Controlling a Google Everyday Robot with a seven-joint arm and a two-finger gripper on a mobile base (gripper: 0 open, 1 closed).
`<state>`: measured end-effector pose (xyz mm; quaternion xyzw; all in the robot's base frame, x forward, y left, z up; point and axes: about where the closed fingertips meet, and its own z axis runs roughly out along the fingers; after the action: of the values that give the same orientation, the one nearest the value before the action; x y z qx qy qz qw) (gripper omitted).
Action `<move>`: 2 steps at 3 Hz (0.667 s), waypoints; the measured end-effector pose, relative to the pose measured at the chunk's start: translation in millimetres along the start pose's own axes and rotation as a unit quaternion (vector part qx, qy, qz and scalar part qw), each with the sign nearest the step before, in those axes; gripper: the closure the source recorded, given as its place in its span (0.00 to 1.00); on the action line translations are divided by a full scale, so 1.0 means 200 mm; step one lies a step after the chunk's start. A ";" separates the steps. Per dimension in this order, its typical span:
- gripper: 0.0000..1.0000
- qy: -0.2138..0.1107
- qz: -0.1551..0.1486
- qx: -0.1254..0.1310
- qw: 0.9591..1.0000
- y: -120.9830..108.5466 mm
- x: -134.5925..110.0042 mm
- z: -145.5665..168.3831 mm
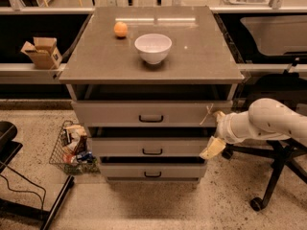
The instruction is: Close top drawer
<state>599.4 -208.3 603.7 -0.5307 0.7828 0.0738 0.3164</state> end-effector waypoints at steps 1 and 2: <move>0.25 -0.001 -0.002 0.000 1.000 0.00 -0.01 0.00; 0.48 0.005 -0.037 -0.009 0.999 0.07 -0.09 -0.13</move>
Offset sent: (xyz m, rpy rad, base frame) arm -0.0587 0.0162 0.0838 -0.1089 -0.0449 0.1807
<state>579.2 -200.7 631.5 -0.5623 0.7638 0.0663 0.3100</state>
